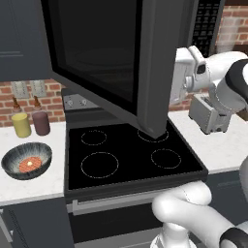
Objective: Open the microwave, place the bowl with waffle inside the microwave, then close the microwave door and turn it on.
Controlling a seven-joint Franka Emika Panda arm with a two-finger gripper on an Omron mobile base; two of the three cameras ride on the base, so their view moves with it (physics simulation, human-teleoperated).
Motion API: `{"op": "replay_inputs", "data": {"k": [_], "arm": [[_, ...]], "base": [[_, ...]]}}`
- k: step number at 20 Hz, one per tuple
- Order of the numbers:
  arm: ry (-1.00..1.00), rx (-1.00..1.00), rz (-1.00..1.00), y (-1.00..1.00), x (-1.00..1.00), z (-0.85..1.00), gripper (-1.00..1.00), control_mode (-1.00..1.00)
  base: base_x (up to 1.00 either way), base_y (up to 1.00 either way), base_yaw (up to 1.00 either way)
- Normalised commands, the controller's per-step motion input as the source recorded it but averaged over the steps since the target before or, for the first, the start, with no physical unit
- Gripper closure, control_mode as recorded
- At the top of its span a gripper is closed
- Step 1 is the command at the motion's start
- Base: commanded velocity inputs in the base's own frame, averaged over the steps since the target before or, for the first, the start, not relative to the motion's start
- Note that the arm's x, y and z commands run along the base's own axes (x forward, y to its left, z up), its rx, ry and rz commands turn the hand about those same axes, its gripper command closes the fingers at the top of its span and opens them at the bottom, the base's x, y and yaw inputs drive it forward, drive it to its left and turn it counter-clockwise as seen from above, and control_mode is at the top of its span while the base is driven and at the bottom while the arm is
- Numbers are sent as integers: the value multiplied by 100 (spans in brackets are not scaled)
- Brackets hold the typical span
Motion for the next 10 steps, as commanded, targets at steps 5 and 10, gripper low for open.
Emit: {"op": "replay_inputs", "data": {"k": [5, 10], "arm": [[-13, 0, 0, 100, 13, 2, -100, -100], [-15, -3, 0, 100, 3, 0, -100, -100]], "base": [[0, 0, 0], [0, 0, 0]]}}
